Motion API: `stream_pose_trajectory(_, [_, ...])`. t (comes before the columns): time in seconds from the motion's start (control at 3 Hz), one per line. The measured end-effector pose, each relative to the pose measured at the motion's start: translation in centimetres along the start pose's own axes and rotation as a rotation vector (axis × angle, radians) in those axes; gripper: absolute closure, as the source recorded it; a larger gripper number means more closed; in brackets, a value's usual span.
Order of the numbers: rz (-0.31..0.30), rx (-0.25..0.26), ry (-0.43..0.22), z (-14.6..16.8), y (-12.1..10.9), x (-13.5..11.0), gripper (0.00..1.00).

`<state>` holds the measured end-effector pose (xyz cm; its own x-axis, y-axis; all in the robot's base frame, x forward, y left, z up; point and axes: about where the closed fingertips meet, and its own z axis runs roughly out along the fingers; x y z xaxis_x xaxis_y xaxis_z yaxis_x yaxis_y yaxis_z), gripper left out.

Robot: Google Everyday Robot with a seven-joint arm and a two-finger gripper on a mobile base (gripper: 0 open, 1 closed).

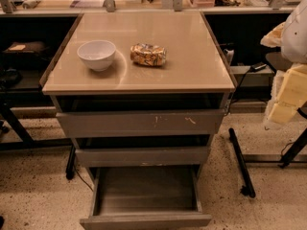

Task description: Close bottom drawer

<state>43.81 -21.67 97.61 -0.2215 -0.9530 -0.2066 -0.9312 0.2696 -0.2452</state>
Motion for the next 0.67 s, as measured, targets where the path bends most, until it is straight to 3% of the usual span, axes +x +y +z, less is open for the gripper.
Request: stream_pose_trajectory(0.67, [-0.001,-0.008,-0.009,0.85,0.19,0.11,0.0])
